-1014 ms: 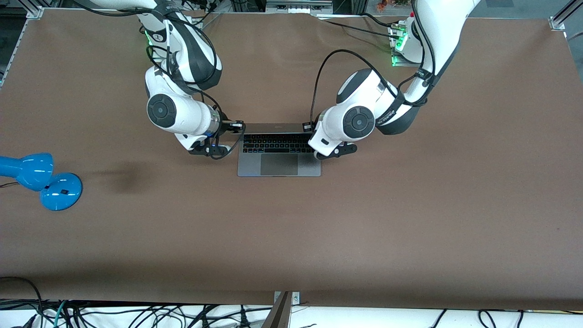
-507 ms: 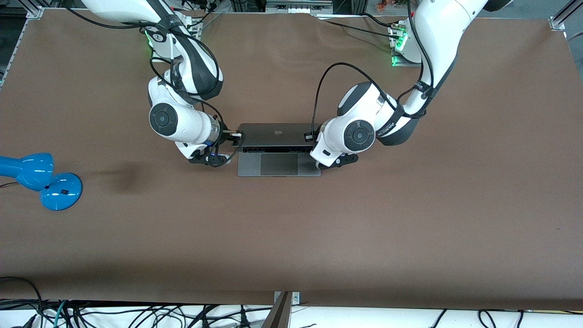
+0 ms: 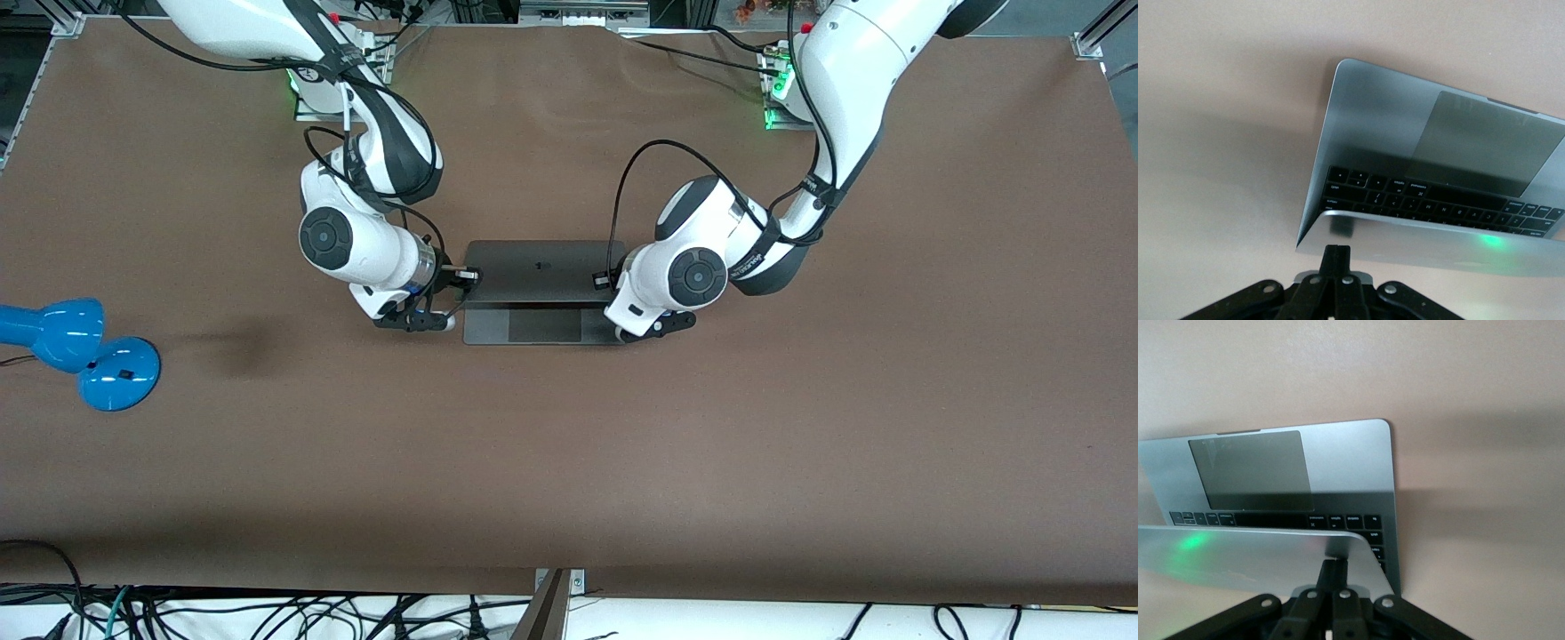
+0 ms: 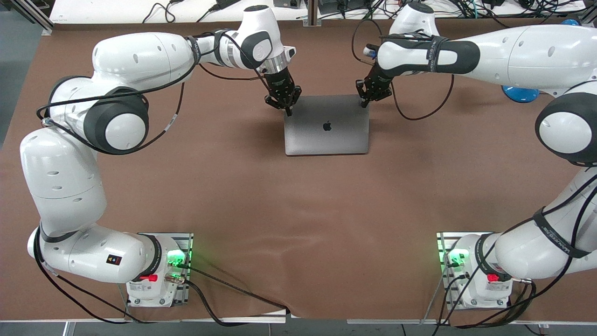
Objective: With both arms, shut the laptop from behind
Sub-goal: 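Push the screen forward with both grippers, tilting it toward the keyboard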
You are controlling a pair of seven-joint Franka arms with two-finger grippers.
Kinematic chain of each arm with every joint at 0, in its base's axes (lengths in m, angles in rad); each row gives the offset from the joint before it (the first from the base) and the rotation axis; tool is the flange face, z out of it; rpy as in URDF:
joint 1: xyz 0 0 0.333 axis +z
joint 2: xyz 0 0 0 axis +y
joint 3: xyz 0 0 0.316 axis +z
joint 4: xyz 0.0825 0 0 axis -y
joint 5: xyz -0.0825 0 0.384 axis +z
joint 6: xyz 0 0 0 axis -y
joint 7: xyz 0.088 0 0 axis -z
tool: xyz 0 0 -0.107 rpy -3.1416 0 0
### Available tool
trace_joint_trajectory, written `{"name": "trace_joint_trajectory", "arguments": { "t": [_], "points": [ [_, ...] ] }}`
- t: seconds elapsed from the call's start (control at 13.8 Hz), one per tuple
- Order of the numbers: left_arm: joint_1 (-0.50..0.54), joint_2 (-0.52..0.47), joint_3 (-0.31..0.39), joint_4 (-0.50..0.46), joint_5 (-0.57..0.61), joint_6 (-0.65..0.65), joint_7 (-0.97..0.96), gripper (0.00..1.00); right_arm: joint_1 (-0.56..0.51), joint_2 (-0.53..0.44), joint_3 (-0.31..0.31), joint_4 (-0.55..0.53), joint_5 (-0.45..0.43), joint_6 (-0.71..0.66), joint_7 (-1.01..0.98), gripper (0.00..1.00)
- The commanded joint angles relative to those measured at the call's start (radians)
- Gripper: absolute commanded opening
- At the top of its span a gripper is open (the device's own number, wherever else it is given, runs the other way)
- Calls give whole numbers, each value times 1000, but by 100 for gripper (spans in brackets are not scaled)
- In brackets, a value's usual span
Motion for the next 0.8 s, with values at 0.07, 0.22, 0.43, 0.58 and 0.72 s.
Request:
{"name": "trace_joint_trajectory", "arguments": {
  "t": [0.07, 0.22, 0.43, 0.58, 0.72],
  "points": [
    [-13, 43, 12, 34, 36, 32, -9, 0, 5, 54, 1, 62, -14, 5, -10, 2],
    [-16, 54, 12, 34, 50, 38, -10, 0, 5, 72, -2, 76, -21, 16, -11, 2],
    [-16, 62, 13, 34, 51, 47, -10, 0, 5, 104, -7, 96, -41, 39, -16, 2],
    [-16, 68, 13, 34, 51, 55, -10, 0, 5, 127, -7, 111, -41, 46, -16, 2],
    [-16, 71, 15, 34, 51, 61, -10, 0, 5, 138, -10, 120, -67, 50, -16, 2]
  ]
}}
